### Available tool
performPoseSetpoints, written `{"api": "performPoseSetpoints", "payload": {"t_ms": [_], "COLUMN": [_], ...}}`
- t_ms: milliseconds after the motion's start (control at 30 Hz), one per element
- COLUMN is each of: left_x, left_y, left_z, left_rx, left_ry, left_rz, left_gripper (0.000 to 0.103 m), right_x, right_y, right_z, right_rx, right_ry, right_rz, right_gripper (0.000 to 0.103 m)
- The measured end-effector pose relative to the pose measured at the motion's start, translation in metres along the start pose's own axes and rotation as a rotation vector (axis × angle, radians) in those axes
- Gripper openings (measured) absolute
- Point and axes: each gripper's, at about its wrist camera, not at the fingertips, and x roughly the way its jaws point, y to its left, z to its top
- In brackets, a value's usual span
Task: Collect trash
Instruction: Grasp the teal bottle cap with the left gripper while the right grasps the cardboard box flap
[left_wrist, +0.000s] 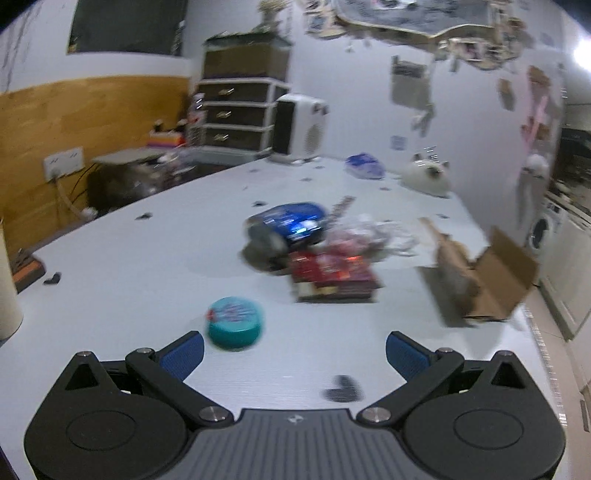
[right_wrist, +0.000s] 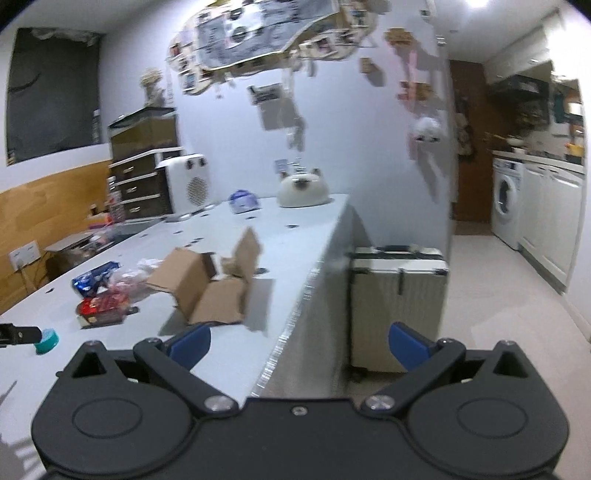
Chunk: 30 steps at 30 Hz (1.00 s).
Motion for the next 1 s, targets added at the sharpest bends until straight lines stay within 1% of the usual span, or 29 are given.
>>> {"api": "performPoseSetpoints", "payload": {"t_ms": [100, 233, 367, 433, 533, 567, 600, 633, 700, 733, 800, 833, 1000], "left_x": [0.016, 0.039, 0.058, 0.062, 0.072, 0.074, 0.076, 0.079, 0.081, 0.082, 0.082, 0.082, 0.079], "left_y": [0.019, 0.032, 0.035, 0.036, 0.037, 0.038, 0.037, 0.036, 0.032, 0.031, 0.028, 0.026, 0.011], "left_z": [-0.001, 0.001, 0.003, 0.007, 0.012, 0.014, 0.015, 0.017, 0.018, 0.019, 0.021, 0.022, 0.024], "left_rx": [-0.018, -0.032, -0.02, -0.016, -0.009, -0.001, 0.011, 0.032, 0.063, 0.074, 0.083, 0.084, 0.111], "left_ry": [0.021, 0.044, 0.07, 0.058, 0.067, 0.071, 0.071, 0.072, 0.07, 0.069, 0.072, 0.075, 0.065], "left_rz": [0.021, 0.024, 0.02, 0.02, 0.037, 0.045, 0.052, 0.059, 0.075, 0.071, 0.048, 0.03, -0.03], "left_gripper": [0.103, 0.103, 0.103, 0.103, 0.099, 0.096, 0.09, 0.086, 0.072, 0.068, 0.052, 0.049, 0.049], "right_x": [0.023, 0.051, 0.075, 0.087, 0.102, 0.105, 0.109, 0.113, 0.12, 0.123, 0.129, 0.131, 0.143], "right_y": [0.015, 0.032, 0.049, 0.053, 0.057, 0.057, 0.058, 0.057, 0.056, 0.055, 0.054, 0.053, 0.054], "right_z": [0.005, 0.006, 0.008, 0.01, 0.012, 0.013, 0.013, 0.013, 0.014, 0.014, 0.015, 0.015, 0.019], "right_rx": [-0.008, -0.01, -0.034, -0.043, -0.039, -0.04, -0.042, -0.043, -0.038, -0.035, -0.031, -0.032, -0.045], "right_ry": [0.02, 0.053, 0.074, 0.095, 0.109, 0.112, 0.114, 0.115, 0.117, 0.118, 0.119, 0.119, 0.112], "right_rz": [0.041, 0.064, 0.083, 0.099, 0.109, 0.111, 0.112, 0.113, 0.115, 0.115, 0.119, 0.12, 0.146], "right_gripper": [0.103, 0.103, 0.103, 0.103, 0.103, 0.103, 0.103, 0.103, 0.103, 0.103, 0.103, 0.103, 0.103]}}
